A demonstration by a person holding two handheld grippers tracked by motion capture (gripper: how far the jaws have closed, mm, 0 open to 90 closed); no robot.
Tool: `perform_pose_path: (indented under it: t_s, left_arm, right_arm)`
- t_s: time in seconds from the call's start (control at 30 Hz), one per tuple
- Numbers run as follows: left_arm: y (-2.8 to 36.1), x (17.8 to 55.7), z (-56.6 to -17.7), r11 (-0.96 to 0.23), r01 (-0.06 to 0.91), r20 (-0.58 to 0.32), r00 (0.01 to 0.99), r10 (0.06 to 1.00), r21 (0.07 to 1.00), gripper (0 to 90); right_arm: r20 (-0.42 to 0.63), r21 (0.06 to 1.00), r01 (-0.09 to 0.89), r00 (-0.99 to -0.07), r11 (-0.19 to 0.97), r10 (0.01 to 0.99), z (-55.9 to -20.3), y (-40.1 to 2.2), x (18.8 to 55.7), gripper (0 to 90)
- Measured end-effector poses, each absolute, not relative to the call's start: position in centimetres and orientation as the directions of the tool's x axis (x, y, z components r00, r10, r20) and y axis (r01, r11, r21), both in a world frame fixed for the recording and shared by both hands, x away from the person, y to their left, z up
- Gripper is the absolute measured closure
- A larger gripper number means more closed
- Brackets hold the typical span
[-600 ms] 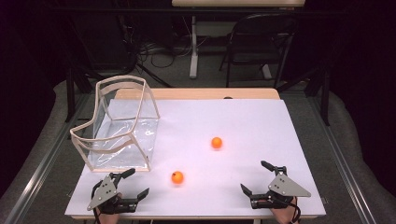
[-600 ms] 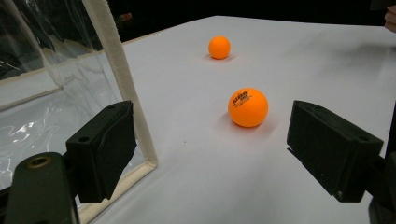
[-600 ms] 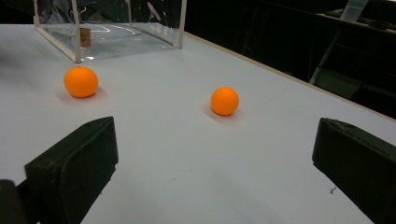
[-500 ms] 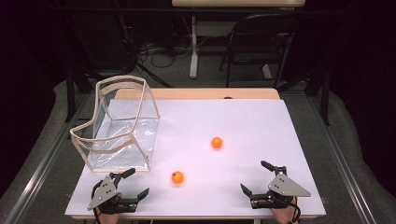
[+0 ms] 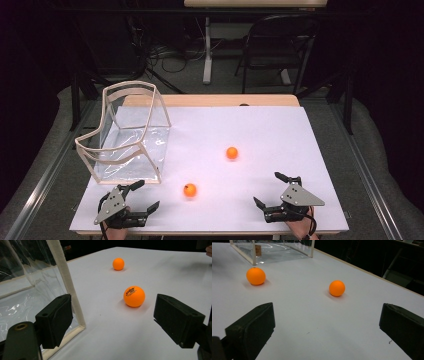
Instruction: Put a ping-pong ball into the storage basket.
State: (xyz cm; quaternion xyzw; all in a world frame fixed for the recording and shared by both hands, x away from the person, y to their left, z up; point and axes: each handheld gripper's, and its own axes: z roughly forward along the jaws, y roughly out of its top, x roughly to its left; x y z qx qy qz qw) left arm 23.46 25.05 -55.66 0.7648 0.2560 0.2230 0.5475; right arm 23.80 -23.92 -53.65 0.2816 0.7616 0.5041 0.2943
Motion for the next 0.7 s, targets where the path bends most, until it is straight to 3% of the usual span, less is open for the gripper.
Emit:
perform_pose_path:
  t_s: [0.7]
  left_arm:
    - [25.1, 23.5, -55.6, -0.27, 0.148, 0.059, 0.774, 0.631, 0.951, 15.7]
  right_arm:
    - [-0.14, 0.887, 0.218, -0.713, 0.408, 0.687, -53.6, -21.2, 24.8, 0.0]
